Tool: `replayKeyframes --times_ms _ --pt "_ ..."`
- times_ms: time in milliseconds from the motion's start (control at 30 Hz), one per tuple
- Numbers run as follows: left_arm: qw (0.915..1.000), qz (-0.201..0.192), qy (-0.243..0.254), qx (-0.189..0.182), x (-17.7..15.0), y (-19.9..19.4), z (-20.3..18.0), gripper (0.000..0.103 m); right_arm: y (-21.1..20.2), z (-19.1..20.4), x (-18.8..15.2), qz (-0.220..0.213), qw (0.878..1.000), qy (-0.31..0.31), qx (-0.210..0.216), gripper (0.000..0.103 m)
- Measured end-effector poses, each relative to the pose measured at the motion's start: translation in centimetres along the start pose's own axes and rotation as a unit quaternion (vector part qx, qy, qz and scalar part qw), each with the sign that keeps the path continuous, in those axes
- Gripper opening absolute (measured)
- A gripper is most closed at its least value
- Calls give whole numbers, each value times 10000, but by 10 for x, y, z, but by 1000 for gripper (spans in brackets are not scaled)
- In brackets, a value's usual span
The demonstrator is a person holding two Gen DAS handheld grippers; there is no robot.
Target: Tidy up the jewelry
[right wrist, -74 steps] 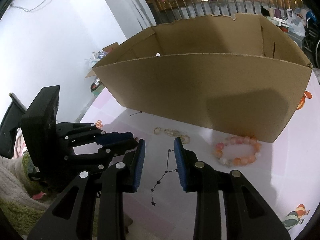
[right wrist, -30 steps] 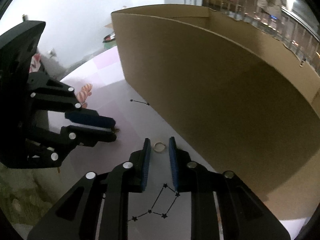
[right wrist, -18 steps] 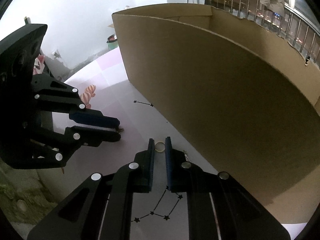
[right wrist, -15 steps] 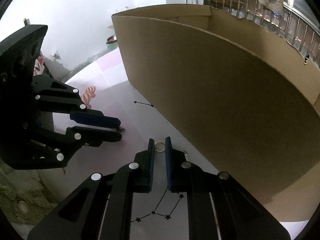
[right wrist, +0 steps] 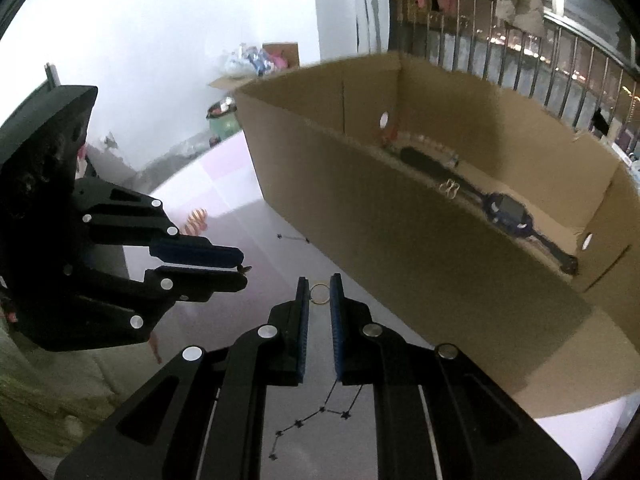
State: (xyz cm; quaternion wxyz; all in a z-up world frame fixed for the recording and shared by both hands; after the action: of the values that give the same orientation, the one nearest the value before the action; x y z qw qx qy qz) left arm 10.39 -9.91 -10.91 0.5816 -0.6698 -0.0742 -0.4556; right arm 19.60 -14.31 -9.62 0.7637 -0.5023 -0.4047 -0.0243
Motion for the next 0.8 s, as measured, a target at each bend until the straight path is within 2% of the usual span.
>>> replayKeyframes --times_ms 300,433,567,667,800 --pt "9940 -1034 301 183 64 -64 3 12 -62 6 40 -820 9964 210 -58 11" --pt "9909 -1272 398 203 96 -71 10 12 -88 -7 67 -1187 9922 362 -73 11" --pt "9923 -1149 412 193 122 -48 16 12 -91 -38 83 -1187 9905 639 -274 11" --pt "9959 -849 283 90 131 -18 19 12 -79 -60 83 -950 9904 927 -382 11" --pt "9975 -634 245 -173 132 9 12 12 -59 -89 71 -581 9880 1354 -465 11"
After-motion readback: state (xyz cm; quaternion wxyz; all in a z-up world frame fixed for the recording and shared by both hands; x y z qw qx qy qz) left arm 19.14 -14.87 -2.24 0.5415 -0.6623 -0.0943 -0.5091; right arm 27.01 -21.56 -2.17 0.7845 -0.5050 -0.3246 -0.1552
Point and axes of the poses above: each gripper's, at about its wrist camera, not at the fingertips, and y roughly the way its jaws point, z to its left, x to its top, the point moved 9 cm from there along y, roughly the way its jaws point, and after that the axes turned 7 degrees about x, right-handed, at the moved point
